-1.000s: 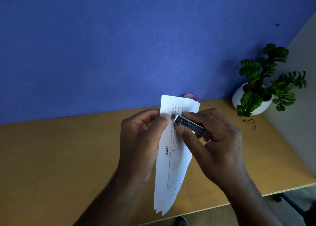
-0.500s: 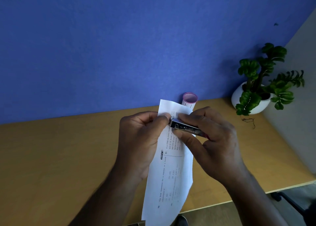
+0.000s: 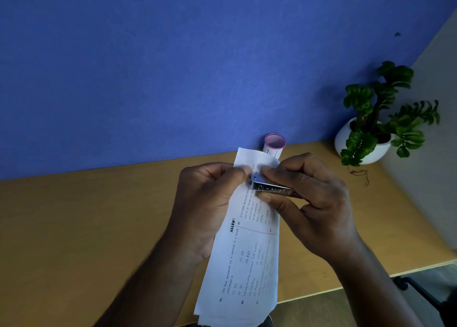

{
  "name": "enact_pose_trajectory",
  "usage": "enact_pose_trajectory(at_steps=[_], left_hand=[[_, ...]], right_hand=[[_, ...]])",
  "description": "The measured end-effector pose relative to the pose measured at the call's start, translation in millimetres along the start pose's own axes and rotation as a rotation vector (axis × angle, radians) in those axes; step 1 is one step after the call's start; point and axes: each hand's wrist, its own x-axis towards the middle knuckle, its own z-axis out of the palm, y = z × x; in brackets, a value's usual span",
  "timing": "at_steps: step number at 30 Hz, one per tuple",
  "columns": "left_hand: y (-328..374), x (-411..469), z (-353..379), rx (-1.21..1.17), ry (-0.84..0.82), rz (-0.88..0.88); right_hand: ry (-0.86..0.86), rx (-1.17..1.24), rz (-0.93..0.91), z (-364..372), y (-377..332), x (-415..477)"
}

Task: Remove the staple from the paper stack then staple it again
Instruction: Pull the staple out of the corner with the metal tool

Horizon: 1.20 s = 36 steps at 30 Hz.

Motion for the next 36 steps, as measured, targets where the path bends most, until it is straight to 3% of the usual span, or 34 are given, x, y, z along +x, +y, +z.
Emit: enact_pose_trajectory(at_steps=[18,29,36], left_hand=[[2.1,8.2,-1.1,-0.086,-0.098,-0.145],[-1.5,7.8,-10.5,-0.04,-0.132,-0.054],[-0.7,7.8,-14.7,0.055,-0.177,0.062]], right_hand=[[0.014,-0.159,-0.114,2.3,4.0,-6.9],[0.129,0.08,0.253,2.2,-1.2,-6.5],[0.052,0.103,0.274,2.3,-12.3,-2.4]])
